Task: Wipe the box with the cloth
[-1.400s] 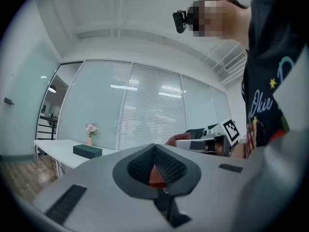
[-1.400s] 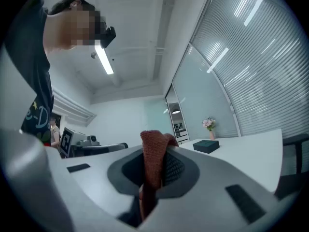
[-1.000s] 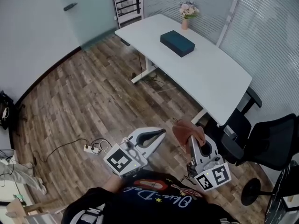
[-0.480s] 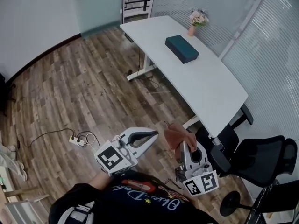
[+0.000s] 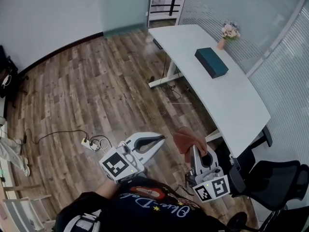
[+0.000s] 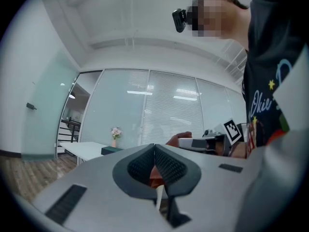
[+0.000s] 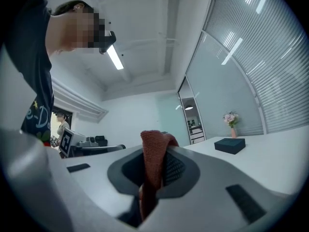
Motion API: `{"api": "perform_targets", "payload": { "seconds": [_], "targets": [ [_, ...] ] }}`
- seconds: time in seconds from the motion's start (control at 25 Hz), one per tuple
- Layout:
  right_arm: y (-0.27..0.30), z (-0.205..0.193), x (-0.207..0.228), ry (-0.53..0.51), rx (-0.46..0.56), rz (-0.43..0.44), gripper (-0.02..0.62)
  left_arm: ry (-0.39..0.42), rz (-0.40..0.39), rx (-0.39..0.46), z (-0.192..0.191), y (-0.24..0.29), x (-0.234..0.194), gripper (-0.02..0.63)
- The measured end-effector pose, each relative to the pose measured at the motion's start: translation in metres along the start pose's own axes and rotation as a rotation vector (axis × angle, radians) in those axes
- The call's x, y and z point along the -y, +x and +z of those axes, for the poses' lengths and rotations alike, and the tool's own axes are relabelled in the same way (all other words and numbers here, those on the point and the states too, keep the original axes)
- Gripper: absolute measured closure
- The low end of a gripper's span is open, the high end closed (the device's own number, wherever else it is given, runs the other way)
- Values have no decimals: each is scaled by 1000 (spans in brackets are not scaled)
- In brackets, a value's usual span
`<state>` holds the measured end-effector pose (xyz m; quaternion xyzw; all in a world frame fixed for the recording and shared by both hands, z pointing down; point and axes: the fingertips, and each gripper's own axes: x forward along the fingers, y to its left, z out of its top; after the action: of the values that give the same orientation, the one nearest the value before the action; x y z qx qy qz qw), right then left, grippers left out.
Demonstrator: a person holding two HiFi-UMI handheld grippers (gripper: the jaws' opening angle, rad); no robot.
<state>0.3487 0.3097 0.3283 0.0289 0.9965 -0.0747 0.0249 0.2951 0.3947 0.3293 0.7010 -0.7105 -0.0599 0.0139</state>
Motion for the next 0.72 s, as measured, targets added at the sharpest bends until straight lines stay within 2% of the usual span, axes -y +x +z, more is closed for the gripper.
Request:
{"api": "perform_targets", "payload": {
  "seconds": [0.16,0.36,0.6,0.72],
  "targets": [
    [31,-4,-22,5,2,48,569,15,38,-10,1,-24,-27,603],
    [48,-8,-39,9,-9,60,569,9,57,-4,1,-41,-50,603],
    [52,-13,-24,11,-28,32,569,-4,41,9,-4,-30,-60,602],
    [58,-14,-10,40,-22,23,569,-9,36,-15,-9,-19,-65,603]
  ]
}}
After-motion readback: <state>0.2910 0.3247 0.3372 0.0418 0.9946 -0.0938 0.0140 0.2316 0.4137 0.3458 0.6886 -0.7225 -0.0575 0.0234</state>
